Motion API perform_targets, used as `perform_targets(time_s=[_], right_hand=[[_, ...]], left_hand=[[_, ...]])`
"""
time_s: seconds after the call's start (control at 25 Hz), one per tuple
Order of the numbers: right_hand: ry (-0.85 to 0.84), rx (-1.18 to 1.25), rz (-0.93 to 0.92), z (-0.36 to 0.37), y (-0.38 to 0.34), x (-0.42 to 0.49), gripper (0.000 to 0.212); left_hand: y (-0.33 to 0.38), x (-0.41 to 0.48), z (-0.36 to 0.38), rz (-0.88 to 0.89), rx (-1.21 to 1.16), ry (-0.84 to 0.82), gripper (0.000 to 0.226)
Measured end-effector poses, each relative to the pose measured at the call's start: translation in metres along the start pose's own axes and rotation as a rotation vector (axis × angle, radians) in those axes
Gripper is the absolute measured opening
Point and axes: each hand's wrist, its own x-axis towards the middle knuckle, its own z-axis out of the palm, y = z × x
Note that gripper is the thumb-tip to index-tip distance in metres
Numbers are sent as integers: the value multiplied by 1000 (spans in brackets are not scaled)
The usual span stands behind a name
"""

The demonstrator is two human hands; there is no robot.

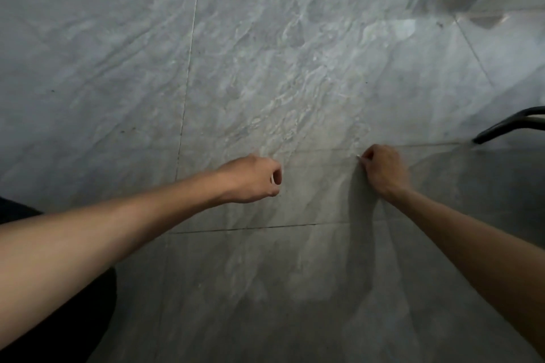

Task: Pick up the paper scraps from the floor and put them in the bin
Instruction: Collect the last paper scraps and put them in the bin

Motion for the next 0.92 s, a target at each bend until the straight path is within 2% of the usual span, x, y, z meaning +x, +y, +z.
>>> perform_targets(time_s=[0.16, 0.32, 0.52, 0.68, 0.92], right_hand=[[-36, -20, -89, 0, -10, -9, 11], [-166, 169, -214, -9, -60, -40, 6], [-333, 215, -481, -42, -177, -96, 7], [-447, 237, -679, -65, -283, -150, 6], [-580, 246, -890, -49, -404, -236, 8]], left_hand=[[2, -6, -2, 10, -13, -6, 22], [-8, -37, -21, 7, -10, 42, 18], [-42, -116, -56, -87, 33, 186, 12], [-90, -198, -82, -245, 36, 361, 7], [-156, -300, -98, -454, -51, 571, 6]])
